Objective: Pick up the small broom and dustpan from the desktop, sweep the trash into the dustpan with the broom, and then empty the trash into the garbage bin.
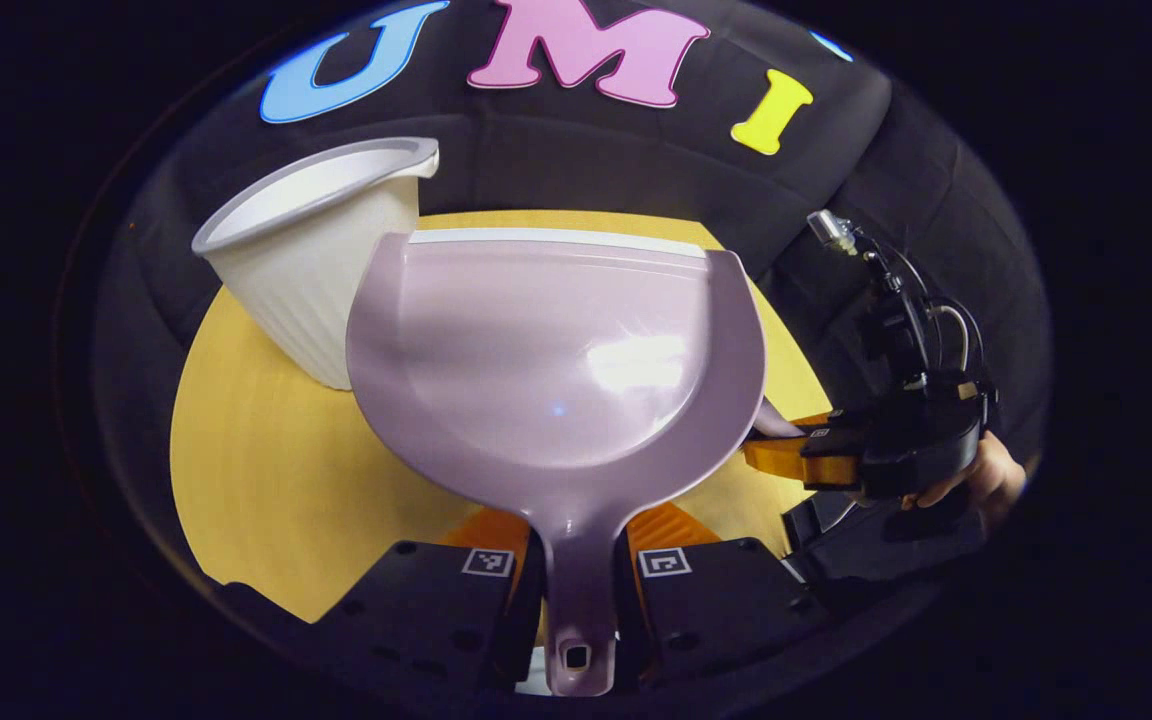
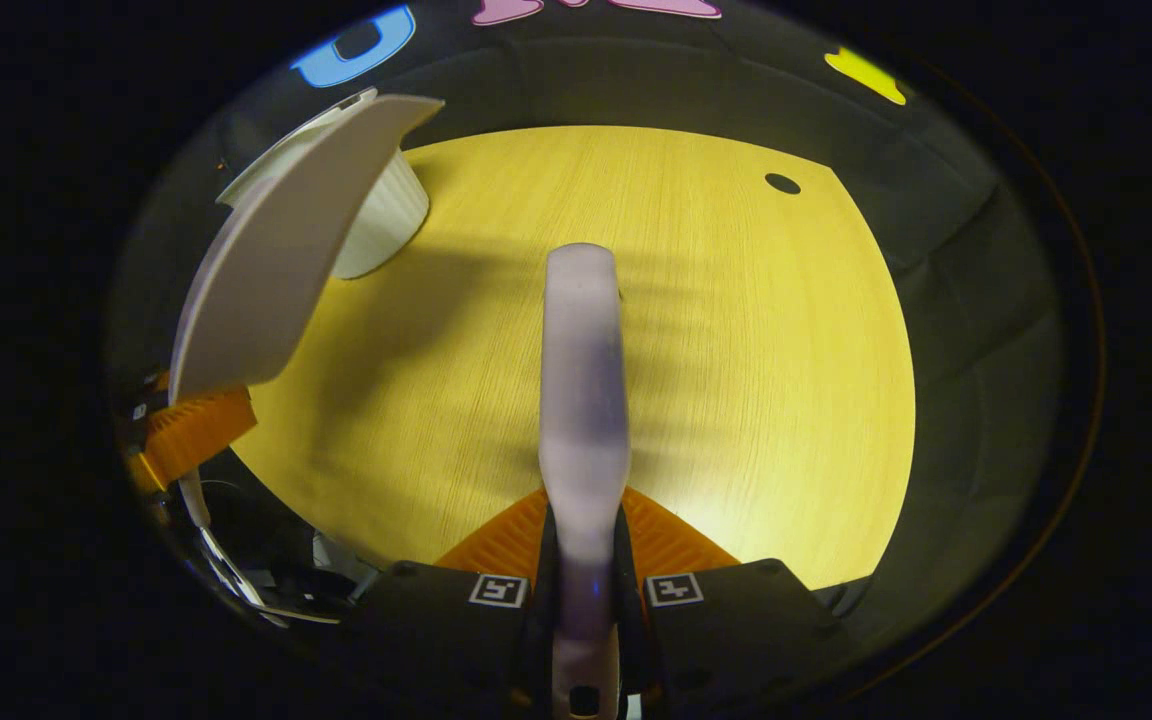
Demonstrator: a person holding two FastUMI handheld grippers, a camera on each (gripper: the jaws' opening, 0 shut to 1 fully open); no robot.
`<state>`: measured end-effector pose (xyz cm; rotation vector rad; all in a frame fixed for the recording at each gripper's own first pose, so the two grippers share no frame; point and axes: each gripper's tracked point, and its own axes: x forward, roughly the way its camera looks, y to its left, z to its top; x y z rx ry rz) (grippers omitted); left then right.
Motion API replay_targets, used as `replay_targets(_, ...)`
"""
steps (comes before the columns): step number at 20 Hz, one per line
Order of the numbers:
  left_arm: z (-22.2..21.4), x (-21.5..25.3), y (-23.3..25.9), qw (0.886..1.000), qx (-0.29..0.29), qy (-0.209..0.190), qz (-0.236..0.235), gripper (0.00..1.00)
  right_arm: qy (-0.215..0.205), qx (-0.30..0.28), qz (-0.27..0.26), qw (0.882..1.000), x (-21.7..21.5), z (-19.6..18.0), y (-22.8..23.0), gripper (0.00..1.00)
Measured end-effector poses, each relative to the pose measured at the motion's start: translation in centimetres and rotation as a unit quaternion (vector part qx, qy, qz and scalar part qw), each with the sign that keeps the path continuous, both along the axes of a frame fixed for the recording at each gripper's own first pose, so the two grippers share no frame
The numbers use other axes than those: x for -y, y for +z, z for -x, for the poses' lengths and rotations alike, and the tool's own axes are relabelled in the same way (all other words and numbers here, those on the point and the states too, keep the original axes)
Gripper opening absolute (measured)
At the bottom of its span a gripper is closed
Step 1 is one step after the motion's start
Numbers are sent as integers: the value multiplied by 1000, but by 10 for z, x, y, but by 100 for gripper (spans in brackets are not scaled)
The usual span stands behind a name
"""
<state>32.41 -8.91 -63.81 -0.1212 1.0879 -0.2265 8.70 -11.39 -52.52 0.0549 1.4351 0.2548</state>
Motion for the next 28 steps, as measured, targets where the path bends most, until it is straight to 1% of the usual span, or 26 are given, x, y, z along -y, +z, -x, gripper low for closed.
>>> replay_targets(3, 2, -6, -35, 999, -30, 28, -32, 29, -11, -4, 16, 1000, 1, -2, -16, 29)
replay_targets(4, 1, -3, -46, 998, -40, 36, -28, 30, -19, -7, 16, 1000, -1, -3, -23, 29)
replay_targets(6, 4, 3, -63, 996, -68, 58, -1, 29, -30, -25, 18, 999, -2, 1, -36, 29)
replay_targets(8, 12, 7, -73, 991, -107, 75, 16, 29, -29, -41, 25, 998, -1, 5, -49, 29)
replay_targets(9, 14, 8, -74, 990, -111, 80, 26, 30, -23, -43, 30, 998, 1, 5, -55, 29)
replay_targets(10, 14, 9, -73, 990, -111, 82, 34, 29, -18, -43, 36, 998, -5, 9, -52, 29)
replay_targets(11, 17, 8, -74, 990, -114, 81, 34, 29, -17, -41, 38, 998, -4, 4, -53, 29)
replay_targets(13, 19, 7, -75, 989, -123, 83, 20, 28, -24, -44, 31, 998, -16, 1, -51, 29)
replay_targets(16, 19, 5, -74, 987, -135, 89, 7, 30, -22, -51, 28, 998, -27, 2, -49, 29)
replay_targets(21, 16, 3, -75, 983, -156, 94, -1, 29, -6, -67, 35, 997, -29, 2, -55, 29)
replay_targets(24, 20, 4, -75, 981, -165, 97, -3, 31, -5, -76, 34, 996, -29, 5, -58, 29)
replay_targets(28, 18, 8, -69, 986, -147, 74, 5, 31, -7, -74, 23, 997, -31, 2, -55, 30)
